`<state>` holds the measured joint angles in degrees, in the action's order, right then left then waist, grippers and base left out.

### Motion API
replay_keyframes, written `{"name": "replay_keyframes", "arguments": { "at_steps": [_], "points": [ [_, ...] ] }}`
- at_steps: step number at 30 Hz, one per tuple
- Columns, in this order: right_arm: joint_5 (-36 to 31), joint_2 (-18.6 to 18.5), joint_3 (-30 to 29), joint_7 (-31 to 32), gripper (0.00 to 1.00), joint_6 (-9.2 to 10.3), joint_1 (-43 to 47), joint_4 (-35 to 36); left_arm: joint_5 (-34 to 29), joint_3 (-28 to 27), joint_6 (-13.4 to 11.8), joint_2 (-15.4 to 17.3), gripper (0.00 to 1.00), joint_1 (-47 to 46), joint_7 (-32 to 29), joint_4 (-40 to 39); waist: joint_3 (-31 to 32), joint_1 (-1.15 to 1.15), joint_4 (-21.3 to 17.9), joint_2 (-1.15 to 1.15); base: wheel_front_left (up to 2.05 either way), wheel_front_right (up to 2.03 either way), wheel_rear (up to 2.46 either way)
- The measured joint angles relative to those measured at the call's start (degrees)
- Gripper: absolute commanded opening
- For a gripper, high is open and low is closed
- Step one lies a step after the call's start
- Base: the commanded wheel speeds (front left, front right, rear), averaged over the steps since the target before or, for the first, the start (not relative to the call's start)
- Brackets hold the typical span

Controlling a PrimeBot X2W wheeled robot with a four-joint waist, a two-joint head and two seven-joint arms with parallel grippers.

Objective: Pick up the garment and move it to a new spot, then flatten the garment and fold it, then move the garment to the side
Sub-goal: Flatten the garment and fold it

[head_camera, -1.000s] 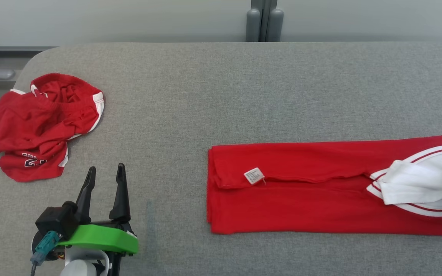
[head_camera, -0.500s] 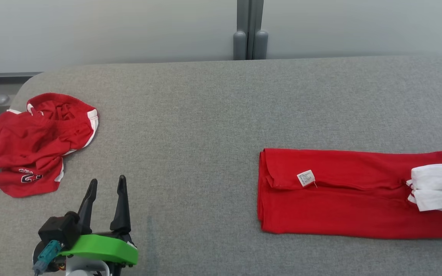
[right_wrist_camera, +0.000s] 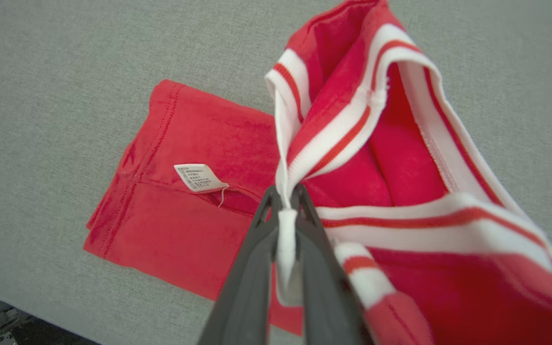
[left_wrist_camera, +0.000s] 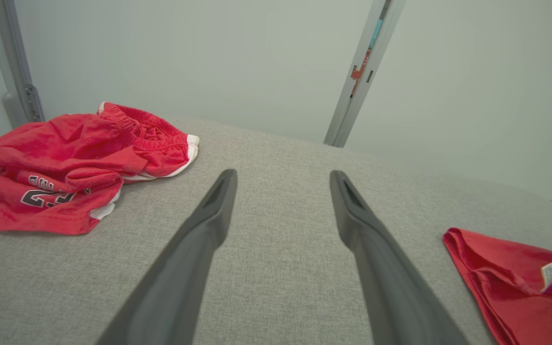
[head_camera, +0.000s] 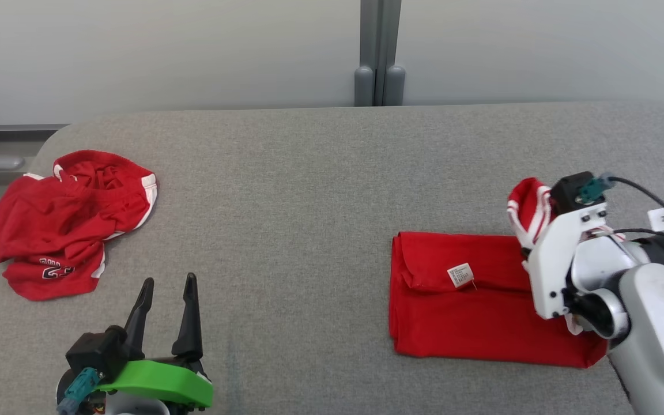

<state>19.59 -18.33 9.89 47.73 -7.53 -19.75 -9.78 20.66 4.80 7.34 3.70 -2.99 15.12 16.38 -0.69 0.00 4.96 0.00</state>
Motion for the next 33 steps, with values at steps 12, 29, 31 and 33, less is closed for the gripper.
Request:
{"name": "replay_keyframes", "arguments": {
  "at_steps": [12, 29, 31, 33],
  "points": [
    [0.8, 9.4, 9.5, -5.9, 0.00, 0.01, -7.3, -16.7, 0.7, 1.9, 0.0, -0.2, 1.00, -2.0, 0.0, 0.9, -1.1, 0.00, 2.6, 0.00, 0.00, 0.00, 0.00],
    [11.4, 12.7, 15.4, -10.2, 1.00, 0.01, -11.5, -16.9, 0.9, 1.0, 0.0, -0.3, 1.00, -2.6, 0.0, 1.0, -1.6, 0.00, 3.5, 0.00, 0.00, 0.00, 0.00],
    [14.9, 12.3, 16.2, -10.6, 1.00, 0.01, -11.4, -11.7, 0.9, 0.7, 0.0, -0.3, 1.00, -2.5, 0.0, 1.0, -1.3, 0.00, 3.0, 0.00, 0.00, 0.00, 0.00],
    [18.2, 11.3, 15.8, -11.6, 1.00, 0.00, -10.7, -6.7, 0.9, 0.4, 0.0, -0.2, 1.00, -2.3, 0.0, 1.0, -1.0, 0.00, 2.3, 0.00, 0.00, 0.00, 0.00]
  ]
}}
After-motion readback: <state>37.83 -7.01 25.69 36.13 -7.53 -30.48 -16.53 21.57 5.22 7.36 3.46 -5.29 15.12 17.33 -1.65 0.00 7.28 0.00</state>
